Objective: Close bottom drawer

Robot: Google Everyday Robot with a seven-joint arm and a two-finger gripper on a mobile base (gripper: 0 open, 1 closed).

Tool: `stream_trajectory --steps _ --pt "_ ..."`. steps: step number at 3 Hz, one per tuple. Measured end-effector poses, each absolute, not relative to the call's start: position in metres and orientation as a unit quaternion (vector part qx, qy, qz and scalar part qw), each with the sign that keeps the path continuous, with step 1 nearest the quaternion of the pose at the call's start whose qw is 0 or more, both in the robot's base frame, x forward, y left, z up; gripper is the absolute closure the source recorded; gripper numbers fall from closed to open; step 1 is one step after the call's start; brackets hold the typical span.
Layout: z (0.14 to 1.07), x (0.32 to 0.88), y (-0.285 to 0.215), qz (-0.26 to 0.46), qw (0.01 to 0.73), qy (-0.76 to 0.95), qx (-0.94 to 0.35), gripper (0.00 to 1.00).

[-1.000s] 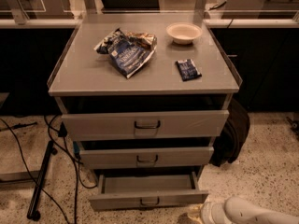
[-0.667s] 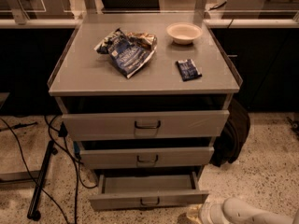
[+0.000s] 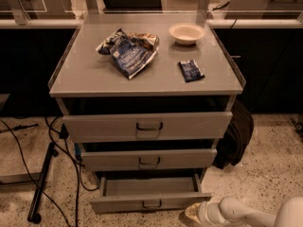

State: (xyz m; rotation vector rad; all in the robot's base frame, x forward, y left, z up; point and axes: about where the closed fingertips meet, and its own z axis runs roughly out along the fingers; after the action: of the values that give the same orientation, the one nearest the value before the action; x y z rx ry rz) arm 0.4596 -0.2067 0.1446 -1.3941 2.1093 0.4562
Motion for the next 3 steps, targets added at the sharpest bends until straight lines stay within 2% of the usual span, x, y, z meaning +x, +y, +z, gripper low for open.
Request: stream_trajectory --steps 2,3 --pt "0.139 0.466 -0.209 0.182 0.279 0.793 -0.509 1.00" --pt "0.127 0.486 -0.210 0.197 0.274 0.795 -0.503 1.00"
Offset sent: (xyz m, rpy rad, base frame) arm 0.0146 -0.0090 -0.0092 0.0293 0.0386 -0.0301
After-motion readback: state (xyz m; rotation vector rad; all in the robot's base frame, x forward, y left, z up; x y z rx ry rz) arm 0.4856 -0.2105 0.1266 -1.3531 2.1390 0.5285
